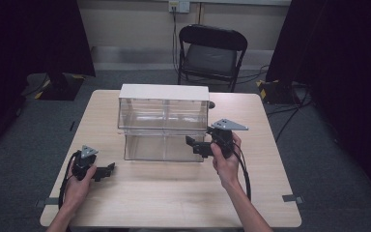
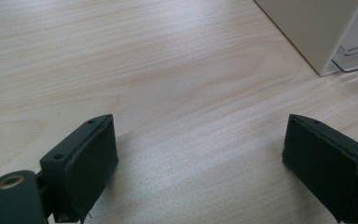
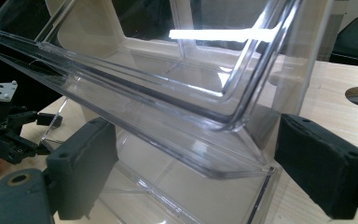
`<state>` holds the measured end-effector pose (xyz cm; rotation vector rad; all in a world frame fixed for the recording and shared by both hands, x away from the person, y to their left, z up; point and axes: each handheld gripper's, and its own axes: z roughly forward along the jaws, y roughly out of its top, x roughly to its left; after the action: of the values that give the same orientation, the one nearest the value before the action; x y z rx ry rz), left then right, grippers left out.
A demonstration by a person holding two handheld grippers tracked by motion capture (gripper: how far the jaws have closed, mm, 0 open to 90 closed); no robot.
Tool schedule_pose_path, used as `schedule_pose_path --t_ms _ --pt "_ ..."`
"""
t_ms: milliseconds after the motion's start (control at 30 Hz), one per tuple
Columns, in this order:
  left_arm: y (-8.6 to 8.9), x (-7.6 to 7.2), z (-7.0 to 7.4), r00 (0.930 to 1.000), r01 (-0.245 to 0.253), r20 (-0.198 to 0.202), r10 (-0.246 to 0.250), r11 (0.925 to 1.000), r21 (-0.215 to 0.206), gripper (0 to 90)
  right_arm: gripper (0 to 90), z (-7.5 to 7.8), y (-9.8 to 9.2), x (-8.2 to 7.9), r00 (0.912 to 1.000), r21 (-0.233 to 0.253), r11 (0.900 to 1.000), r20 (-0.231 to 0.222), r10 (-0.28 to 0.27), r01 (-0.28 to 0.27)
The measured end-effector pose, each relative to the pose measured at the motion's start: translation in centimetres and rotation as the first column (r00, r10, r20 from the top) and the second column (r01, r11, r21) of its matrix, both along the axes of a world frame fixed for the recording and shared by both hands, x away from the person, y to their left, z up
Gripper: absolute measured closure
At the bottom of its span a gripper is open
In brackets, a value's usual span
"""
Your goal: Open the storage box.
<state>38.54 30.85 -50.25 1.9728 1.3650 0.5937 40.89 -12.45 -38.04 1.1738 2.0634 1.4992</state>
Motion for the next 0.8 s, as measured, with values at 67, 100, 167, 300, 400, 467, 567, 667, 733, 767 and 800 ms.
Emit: schedule_pose_path --t_ms 67,100,167,300,400,467,567,667,733,767,800 --pt "0.00 0.00 0.00 1.0000 0.000 0.000 0.000 1.0000 0.000 9.6 12.6 -0.01 0.00 -0.01 1.0000 0.000 1.000 0.000 -0.001 0.001" --pt "0.00 0.00 0.00 1.0000 0.000 0.000 0.000 1.0000 0.000 9.6 12.6 -0.02 0.00 -0.02 1.0000 0.001 1.000 0.001 -0.001 0.001" --pt "0.00 0.00 0.00 1.0000 0.000 0.000 0.000 1.0000 0.000 9.6 12.6 -0.03 0.01 -0.03 1.0000 0.001 1.000 0.001 -0.002 0.002" --pt "0.00 0.00 0.00 1.0000 -0.001 0.000 0.001 1.0000 0.001 9.5 12.4 -0.04 0.02 -0.02 1.0000 0.002 1.000 0.002 -0.002 0.002" --pt "0.00 0.00 0.00 1.0000 0.000 0.000 0.000 1.0000 0.000 9.6 12.3 -0.04 0.01 0.01 1.0000 0.003 1.000 0.000 -0.001 0.001" --pt "0.00 0.00 0.00 1.0000 0.000 0.000 0.000 1.0000 0.000 9.6 12.0 -0.06 0.01 0.02 1.0000 0.004 1.000 -0.001 0.000 0.000" --pt "0.00 0.00 0.00 1.0000 -0.001 0.000 0.001 1.0000 0.001 9.6 12.0 -0.06 0.02 0.02 1.0000 0.004 1.000 0.000 0.000 0.000" --pt "0.00 0.00 0.00 1.0000 0.000 0.000 0.000 1.0000 0.000 9.6 11.9 -0.07 0.02 0.02 1.0000 0.004 1.000 0.000 0.000 0.000" --pt "-0.02 0.00 -0.01 1.0000 -0.002 0.001 0.002 1.0000 -0.002 9.5 11.9 -0.07 0.02 0.02 1.0000 0.004 1.000 0.000 0.000 0.000" --pt "0.00 0.00 0.00 1.0000 0.000 0.000 0.000 1.0000 0.000 9.6 11.8 -0.07 0.03 0.02 1.0000 0.004 1.000 0.000 0.000 0.000" --pt "0.00 0.00 0.00 1.0000 0.000 0.000 0.000 1.0000 0.000 9.6 11.9 -0.07 0.03 0.02 1.0000 0.004 1.000 0.000 0.000 0.000"
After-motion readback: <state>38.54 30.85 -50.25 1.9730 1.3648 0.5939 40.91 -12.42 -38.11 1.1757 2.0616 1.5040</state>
